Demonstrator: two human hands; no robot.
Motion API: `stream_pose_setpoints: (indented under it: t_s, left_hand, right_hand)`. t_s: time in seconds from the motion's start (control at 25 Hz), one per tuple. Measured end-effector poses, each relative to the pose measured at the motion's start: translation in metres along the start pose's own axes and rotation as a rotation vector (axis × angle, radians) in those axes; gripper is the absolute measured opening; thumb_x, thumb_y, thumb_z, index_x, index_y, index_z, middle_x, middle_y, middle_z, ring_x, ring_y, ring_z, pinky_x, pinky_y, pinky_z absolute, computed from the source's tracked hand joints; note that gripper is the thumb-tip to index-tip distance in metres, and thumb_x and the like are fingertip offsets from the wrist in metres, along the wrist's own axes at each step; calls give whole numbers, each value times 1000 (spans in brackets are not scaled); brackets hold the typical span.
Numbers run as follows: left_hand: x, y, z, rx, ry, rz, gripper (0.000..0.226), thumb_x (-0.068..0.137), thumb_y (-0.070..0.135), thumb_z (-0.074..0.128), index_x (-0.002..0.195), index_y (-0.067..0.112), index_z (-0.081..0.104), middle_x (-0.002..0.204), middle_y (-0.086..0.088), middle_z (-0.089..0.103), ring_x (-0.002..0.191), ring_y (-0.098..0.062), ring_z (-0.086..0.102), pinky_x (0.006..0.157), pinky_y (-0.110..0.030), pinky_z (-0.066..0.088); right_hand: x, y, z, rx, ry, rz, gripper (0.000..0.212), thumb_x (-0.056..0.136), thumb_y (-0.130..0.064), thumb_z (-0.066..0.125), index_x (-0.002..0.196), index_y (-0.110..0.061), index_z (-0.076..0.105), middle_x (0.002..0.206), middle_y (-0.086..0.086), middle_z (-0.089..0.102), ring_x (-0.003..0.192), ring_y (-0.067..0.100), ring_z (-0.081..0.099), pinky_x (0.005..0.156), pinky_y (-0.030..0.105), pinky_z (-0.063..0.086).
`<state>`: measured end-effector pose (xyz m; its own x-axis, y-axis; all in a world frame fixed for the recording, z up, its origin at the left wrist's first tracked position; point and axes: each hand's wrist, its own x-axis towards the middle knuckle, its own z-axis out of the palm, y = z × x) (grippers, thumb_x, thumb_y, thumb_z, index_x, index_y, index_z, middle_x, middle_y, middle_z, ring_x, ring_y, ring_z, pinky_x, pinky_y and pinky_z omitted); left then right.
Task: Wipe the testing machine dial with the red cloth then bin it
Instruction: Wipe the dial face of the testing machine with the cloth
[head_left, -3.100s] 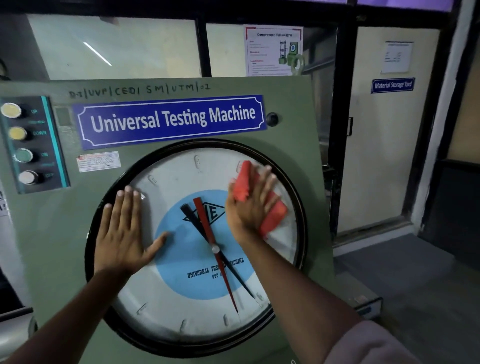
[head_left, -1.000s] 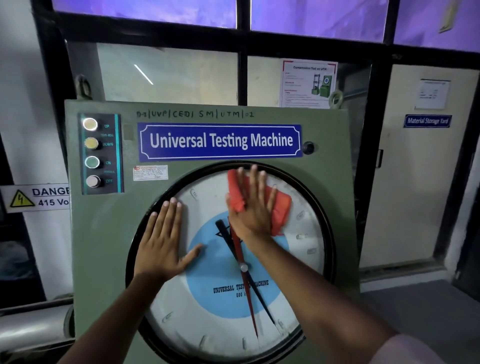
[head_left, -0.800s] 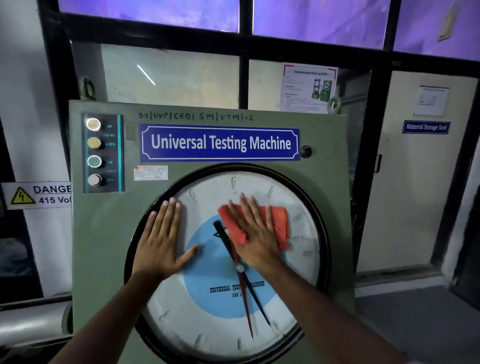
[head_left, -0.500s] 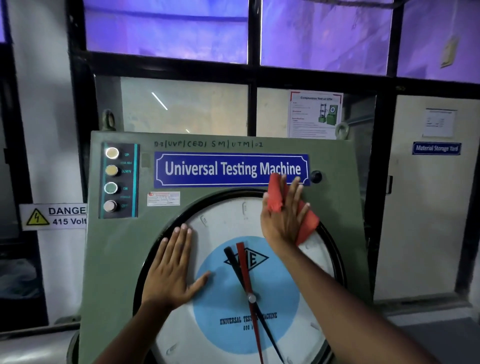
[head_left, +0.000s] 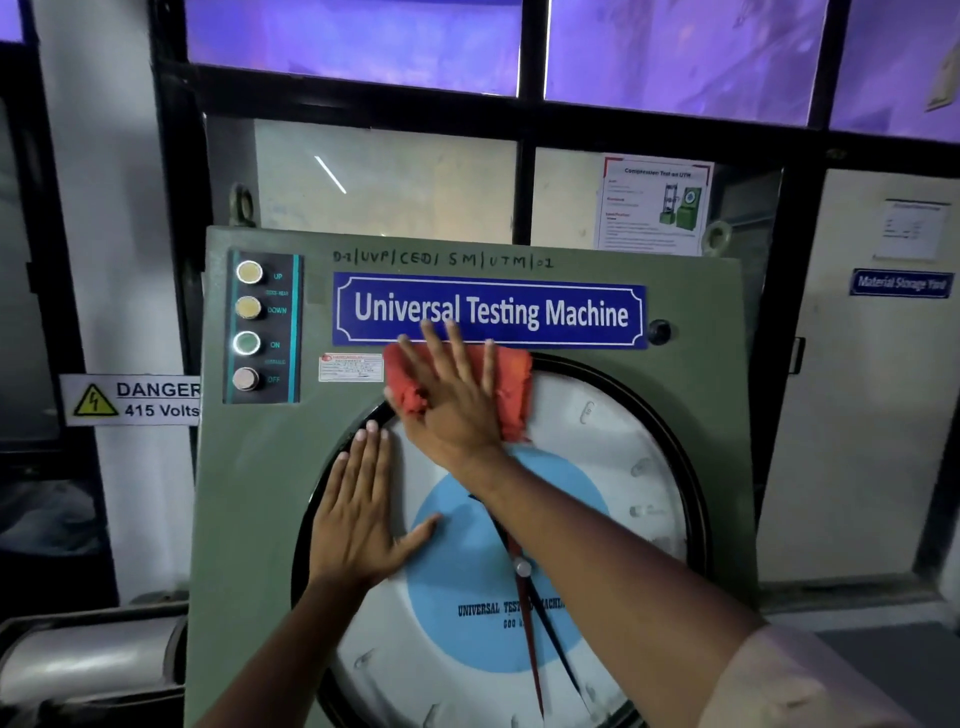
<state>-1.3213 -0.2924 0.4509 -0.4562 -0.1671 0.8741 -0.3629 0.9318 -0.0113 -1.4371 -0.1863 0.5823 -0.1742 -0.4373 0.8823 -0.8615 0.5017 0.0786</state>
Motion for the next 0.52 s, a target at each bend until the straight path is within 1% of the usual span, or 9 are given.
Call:
stream_pose_setpoints:
  t_s: [0.12, 0.24, 0.4, 0.52]
  left_hand:
    - [-1, -1, 2, -6, 7, -16, 119, 90, 87, 42, 173, 8, 11, 184, -8, 5, 170, -22, 8, 138, -36, 3]
    - [-3, -1, 3, 2, 20, -24, 121, 88, 87, 43, 173, 7, 11, 184, -8, 3, 170, -22, 6, 138, -36, 1]
    - [-3, 1, -1, 28, -23, -19, 121, 89, 88, 37, 173, 7, 5, 184, -8, -2, 170, -22, 1, 138, -37, -1]
    - [-3, 4, -3, 39, -46, -26, 122, 89, 88, 35, 173, 7, 3, 183, -9, -5, 170, -22, -3, 138, -37, -3]
  right_hand:
    - [1, 6, -3, -90, -30, -120, 78, 101, -71, 38, 168, -36, 21, 178, -4, 12, 165, 20, 1, 129, 62, -1]
    - [2, 27, -12, -150, -46, -177, 76, 102, -71, 38, 168, -36, 22, 178, -6, 16, 165, 15, 8, 129, 60, 6]
    - [-3, 63, -28, -128, -33, -6, 74, 103, -70, 33, 168, -38, 19, 178, -8, 15, 164, 14, 10, 131, 55, -1]
    - [-14, 99, -40, -84, -21, 120, 74, 105, -67, 30, 169, -34, 16, 178, -4, 17, 164, 18, 11, 131, 53, -3]
